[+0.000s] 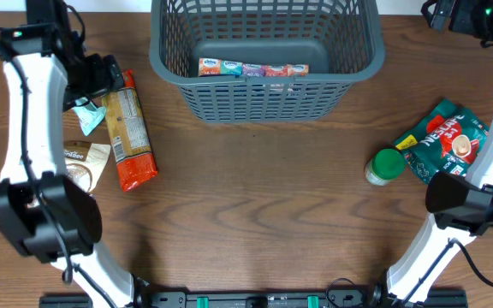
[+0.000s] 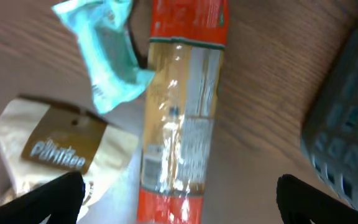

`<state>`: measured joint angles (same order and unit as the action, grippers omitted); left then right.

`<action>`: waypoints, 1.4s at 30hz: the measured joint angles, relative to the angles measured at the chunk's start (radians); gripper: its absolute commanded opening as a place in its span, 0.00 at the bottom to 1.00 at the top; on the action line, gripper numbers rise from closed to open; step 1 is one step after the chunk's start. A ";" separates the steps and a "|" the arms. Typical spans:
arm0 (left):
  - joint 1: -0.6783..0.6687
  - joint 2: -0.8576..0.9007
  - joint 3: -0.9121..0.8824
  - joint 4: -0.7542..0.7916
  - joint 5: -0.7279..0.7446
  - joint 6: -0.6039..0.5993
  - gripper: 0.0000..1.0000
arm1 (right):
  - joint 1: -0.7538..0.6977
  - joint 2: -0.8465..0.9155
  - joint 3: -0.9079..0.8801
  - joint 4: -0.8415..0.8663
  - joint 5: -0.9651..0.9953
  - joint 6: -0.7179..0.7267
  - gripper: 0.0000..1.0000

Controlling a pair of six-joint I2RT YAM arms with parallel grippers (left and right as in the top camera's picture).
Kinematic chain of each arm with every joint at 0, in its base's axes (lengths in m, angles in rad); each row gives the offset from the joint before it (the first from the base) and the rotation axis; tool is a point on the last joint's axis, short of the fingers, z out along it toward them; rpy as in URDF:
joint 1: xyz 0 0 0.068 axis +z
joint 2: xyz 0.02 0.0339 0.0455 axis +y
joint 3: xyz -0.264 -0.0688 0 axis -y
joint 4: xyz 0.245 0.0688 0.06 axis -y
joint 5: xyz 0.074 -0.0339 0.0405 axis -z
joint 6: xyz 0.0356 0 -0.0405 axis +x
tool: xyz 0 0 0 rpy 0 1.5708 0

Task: Pack container
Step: 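Grasp the red-and-tan spaghetti package with the left gripper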

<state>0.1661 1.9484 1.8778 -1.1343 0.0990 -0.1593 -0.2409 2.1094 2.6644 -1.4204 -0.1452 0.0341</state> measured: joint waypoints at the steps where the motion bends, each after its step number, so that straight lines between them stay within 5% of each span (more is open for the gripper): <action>1: -0.004 0.015 0.000 0.016 0.000 0.008 0.98 | 0.000 0.005 0.000 -0.002 0.000 0.000 0.99; 14: -0.026 0.205 -0.022 0.080 0.003 0.090 0.99 | 0.000 0.033 0.000 0.004 0.000 0.000 0.99; 42: -0.045 0.209 -0.322 0.303 -0.002 0.111 0.98 | 0.000 0.033 0.000 0.001 0.000 -0.001 0.99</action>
<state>0.1211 2.1578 1.5558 -0.8318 0.0971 -0.0479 -0.2409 2.1426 2.6644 -1.4197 -0.1452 0.0334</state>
